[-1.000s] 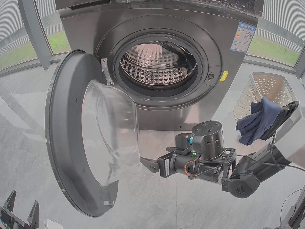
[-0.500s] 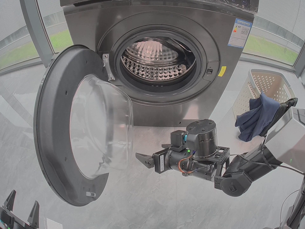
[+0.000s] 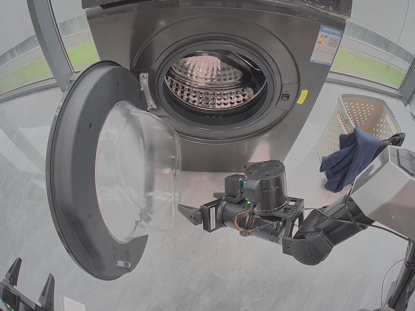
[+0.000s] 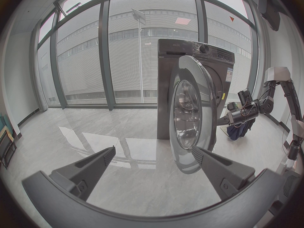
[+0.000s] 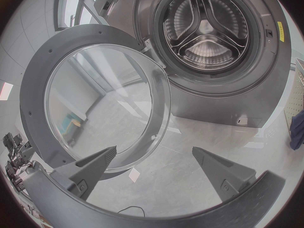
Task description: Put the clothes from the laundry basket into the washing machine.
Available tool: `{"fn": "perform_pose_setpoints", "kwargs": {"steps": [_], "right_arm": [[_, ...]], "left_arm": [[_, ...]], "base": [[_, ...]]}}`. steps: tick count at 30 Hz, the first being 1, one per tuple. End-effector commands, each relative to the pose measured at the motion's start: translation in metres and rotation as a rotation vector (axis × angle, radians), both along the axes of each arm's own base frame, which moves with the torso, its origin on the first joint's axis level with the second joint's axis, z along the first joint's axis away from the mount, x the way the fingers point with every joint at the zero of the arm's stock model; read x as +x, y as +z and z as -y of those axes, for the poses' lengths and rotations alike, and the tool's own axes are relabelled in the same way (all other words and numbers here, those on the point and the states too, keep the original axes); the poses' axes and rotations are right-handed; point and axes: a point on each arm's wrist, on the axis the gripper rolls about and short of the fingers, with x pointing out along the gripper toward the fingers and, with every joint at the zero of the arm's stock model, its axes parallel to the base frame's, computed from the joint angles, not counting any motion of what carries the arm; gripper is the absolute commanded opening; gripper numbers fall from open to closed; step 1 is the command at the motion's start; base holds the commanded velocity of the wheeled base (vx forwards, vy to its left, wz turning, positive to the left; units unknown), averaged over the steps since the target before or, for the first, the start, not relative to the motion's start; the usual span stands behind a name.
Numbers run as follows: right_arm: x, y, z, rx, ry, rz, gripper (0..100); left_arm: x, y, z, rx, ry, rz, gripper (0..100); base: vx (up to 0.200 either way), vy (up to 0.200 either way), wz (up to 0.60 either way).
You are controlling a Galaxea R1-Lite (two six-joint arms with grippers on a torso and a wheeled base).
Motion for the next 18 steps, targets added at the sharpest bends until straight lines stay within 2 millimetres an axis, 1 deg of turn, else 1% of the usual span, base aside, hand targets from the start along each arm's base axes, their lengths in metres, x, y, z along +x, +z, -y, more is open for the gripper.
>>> {"fn": "perform_pose_setpoints", "kwargs": {"steps": [1, 4, 6, 9, 10, 11, 18], "right_arm": [[0.005, -0.005, -0.009, 0.001, 0.007, 0.003, 100], [0.006, -0.008, -0.018, 0.007, 0.021, 0.008, 100], [0.004, -0.009, -0.028, 0.017, 0.038, 0.013, 100], [0.009, -0.013, -0.043, 0.04, 0.052, 0.032, 100], [0.009, -0.013, -0.044, 0.041, 0.054, 0.034, 100], [0.012, -0.016, -0.053, 0.057, 0.062, 0.053, 100], [0.018, -0.02, -0.087, 0.089, 0.101, 0.084, 100]], "left_arm": [[0.0, -0.005, 0.0, 0.0, 0.002, -0.005, 100], [0.0, -0.005, 0.0, 0.0, 0.007, -0.007, 100], [0.0, -0.005, 0.0, -0.003, 0.002, -0.006, 100], [0.0, -0.005, 0.0, -0.002, 0.004, -0.005, 100], [0.0, -0.005, 0.0, -0.002, 0.004, -0.005, 100], [0.0, -0.005, 0.0, -0.002, 0.007, -0.005, 100], [0.0, -0.005, 0.0, 0.001, 0.002, -0.003, 100]], "base": [[0.0, 0.0, 0.0], [0.0, 0.0, 0.0], [0.0, 0.0, 0.0], [0.0, 0.0, 0.0], [0.0, 0.0, 0.0], [0.0, 0.0, 0.0], [0.0, 0.0, 0.0]]}}
